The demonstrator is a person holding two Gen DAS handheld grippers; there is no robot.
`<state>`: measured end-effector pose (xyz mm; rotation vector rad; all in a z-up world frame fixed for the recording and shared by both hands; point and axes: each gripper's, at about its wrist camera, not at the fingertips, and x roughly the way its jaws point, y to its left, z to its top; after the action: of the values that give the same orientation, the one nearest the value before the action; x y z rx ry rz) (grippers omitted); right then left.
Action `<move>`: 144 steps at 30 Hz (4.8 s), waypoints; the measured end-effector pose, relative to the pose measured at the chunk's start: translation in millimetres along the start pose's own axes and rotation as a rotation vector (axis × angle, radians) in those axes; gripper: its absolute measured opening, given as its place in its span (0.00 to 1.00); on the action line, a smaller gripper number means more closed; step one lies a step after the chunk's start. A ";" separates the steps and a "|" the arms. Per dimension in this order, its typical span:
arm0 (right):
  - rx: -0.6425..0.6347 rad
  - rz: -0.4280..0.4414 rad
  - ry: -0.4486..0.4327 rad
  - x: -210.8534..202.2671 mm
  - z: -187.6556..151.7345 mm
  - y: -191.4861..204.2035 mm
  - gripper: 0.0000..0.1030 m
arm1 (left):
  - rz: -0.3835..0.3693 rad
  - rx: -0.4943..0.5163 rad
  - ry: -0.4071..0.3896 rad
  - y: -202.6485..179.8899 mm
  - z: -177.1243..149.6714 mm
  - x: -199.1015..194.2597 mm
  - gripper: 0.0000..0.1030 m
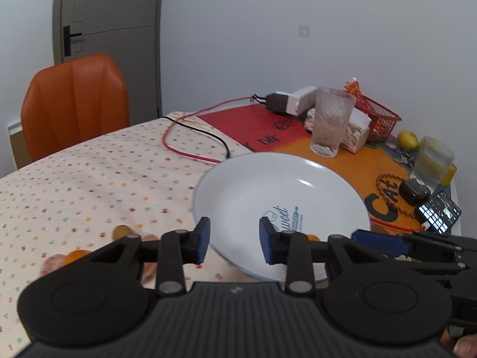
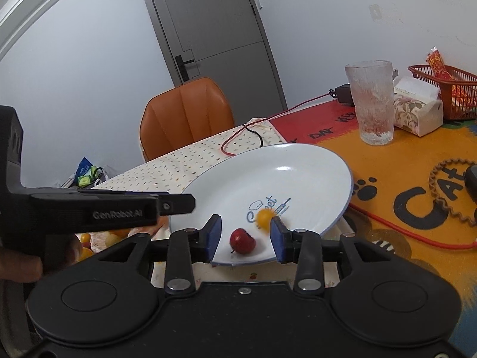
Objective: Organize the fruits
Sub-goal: 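Return both tools to the fruit cluster, then grasp the orange with the left tool while the right tool grasps a brown longan, then carry the orange and longan to the white plate and release both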
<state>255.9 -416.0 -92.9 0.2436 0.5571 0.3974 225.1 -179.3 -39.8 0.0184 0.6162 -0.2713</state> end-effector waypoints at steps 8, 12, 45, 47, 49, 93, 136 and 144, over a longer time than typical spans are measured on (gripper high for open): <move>0.006 0.004 0.002 -7.4 -5.3 3.6 0.44 | 0.049 -0.030 -0.032 22.8 -3.1 -26.0 0.61; -0.007 0.013 -0.005 -9.0 -7.2 15.5 0.57 | 0.081 -0.045 -0.044 35.7 -8.1 -37.1 0.74; -0.029 0.124 -0.017 8.7 -14.2 90.0 1.00 | 0.193 -0.193 -0.028 121.8 -66.2 -96.1 0.93; -0.046 0.132 -0.008 11.1 -15.4 94.0 1.00 | 0.199 -0.206 -0.026 125.3 -68.4 -96.5 0.93; -0.056 0.137 0.009 14.1 -16.5 96.8 1.00 | 0.200 -0.204 -0.023 127.1 -70.4 -95.9 0.92; -0.086 0.216 0.157 80.8 -30.2 131.8 0.60 | 0.242 -0.315 0.011 167.8 -89.1 -80.6 0.35; -0.073 0.156 0.053 50.0 -6.7 108.3 0.24 | 0.116 -0.232 -0.039 115.3 -54.4 -69.2 0.35; -0.053 0.104 0.014 30.0 0.6 73.9 0.24 | 0.068 -0.180 -0.045 77.8 -41.5 -55.9 0.35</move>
<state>257.4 -337.1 -82.1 0.2198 0.5485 0.5146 177.9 -86.5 -46.6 -0.1399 0.5923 -0.1496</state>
